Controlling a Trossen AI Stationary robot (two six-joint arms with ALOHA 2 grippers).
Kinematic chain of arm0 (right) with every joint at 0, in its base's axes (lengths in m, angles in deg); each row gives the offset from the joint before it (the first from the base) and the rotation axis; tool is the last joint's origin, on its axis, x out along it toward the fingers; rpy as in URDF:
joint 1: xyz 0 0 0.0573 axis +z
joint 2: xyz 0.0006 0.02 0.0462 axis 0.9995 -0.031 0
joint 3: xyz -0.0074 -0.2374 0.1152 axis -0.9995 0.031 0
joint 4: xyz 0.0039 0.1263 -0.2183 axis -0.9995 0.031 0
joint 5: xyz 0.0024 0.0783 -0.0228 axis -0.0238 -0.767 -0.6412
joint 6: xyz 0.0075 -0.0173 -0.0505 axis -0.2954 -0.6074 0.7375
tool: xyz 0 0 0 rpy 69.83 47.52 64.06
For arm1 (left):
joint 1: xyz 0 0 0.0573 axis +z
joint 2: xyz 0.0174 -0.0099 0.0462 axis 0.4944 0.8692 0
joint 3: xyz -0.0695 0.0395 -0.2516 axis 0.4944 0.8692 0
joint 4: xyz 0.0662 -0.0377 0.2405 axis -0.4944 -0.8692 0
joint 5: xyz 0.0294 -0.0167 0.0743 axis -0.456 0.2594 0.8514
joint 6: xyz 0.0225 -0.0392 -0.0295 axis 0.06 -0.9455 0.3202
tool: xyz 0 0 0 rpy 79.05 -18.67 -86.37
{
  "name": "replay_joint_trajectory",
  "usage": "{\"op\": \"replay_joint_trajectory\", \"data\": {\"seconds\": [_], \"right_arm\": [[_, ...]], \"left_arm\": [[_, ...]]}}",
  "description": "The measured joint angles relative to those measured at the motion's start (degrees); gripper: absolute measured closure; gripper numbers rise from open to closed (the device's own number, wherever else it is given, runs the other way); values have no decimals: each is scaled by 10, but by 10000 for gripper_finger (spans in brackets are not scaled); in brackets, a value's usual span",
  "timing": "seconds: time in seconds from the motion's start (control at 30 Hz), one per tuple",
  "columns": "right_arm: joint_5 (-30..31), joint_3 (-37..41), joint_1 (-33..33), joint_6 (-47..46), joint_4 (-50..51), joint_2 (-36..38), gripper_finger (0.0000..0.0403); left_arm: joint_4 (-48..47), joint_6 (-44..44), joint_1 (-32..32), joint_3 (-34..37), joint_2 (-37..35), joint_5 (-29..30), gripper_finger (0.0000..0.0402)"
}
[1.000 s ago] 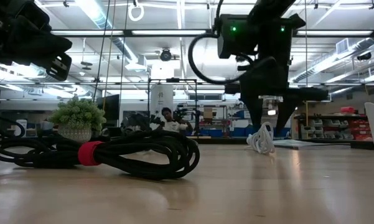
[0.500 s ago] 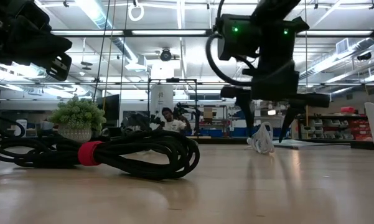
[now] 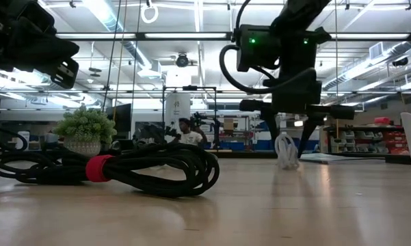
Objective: Pick and place USB-C Cables
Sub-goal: Put the white charger cable into the white container
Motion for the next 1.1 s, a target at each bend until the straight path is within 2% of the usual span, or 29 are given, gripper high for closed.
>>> {"op": "replay_joint_trajectory", "data": {"seconds": [0.17,0.3,0.47,0.67,1.1], "right_arm": [[-16,0,-7,-30,1,0,240],[-28,0,-8,-45,2,0,271],[-27,0,-1,-64,1,1,314],[-19,-7,18,-104,2,8,345],[-26,-140,74,-270,164,15,355]], "left_arm": [[0,0,0,0,0,0,377],[0,0,0,0,0,0,377],[0,0,0,0,0,0,377],[0,0,0,0,0,0,377],[0,0,0,0,0,0,377]]}}
